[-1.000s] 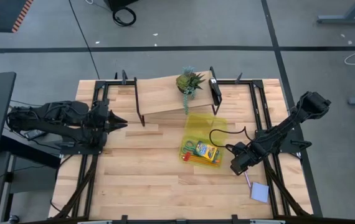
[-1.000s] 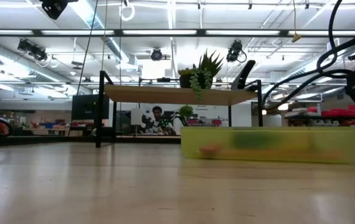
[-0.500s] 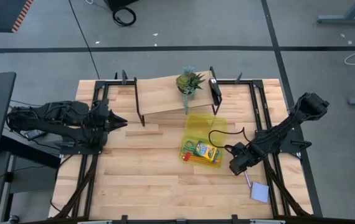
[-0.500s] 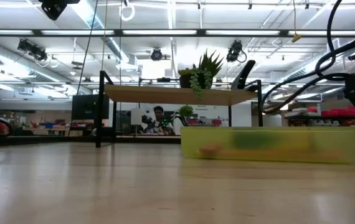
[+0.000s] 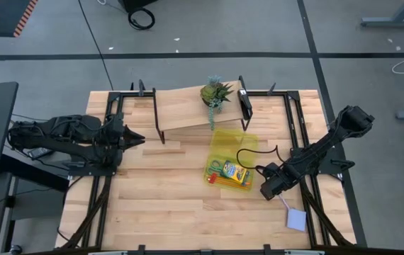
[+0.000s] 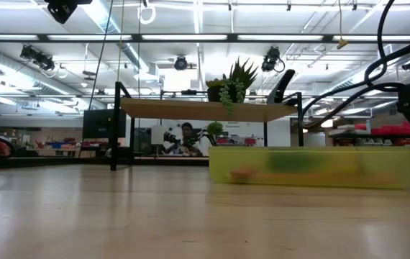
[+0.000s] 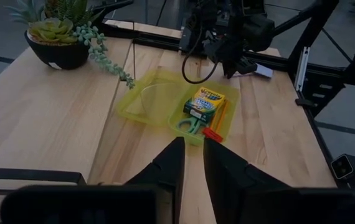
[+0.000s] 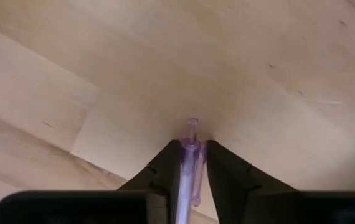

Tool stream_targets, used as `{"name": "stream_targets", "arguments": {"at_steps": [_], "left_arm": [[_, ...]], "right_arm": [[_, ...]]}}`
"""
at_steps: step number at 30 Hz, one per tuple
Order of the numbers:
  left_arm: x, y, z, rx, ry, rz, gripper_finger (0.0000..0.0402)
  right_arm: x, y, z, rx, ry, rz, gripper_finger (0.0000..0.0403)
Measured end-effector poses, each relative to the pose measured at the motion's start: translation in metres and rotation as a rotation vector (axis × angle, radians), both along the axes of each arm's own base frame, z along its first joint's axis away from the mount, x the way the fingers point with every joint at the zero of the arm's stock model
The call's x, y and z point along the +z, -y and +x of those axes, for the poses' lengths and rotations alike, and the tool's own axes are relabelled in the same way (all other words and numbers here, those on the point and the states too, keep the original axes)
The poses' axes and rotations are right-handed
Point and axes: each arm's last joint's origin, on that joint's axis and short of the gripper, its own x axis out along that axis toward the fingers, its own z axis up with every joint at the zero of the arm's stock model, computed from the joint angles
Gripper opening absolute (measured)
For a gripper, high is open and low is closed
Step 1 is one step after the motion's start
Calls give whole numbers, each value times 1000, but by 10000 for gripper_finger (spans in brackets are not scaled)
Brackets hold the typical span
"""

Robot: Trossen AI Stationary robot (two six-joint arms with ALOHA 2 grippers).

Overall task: Pack school essentials
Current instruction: Put the pink pen into the yellow supply box

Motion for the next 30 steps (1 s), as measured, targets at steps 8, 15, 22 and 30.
{"name": "stream_targets", "arguments": {"at_steps": [8,15,22,30], "left_arm": [[0,0,0,6,3,2,62],[0,0,0,5,3,3,68],[0,0,0,5,2,4,62],[0,0,0,5,2,4,72]], "right_arm": [[1,-1,1,3,3,1,68],[5,-3,4,14,11,-4,67],[15,-5,13,10,79,-64,66],[29,-3,19,47,72,-96,70]]}}
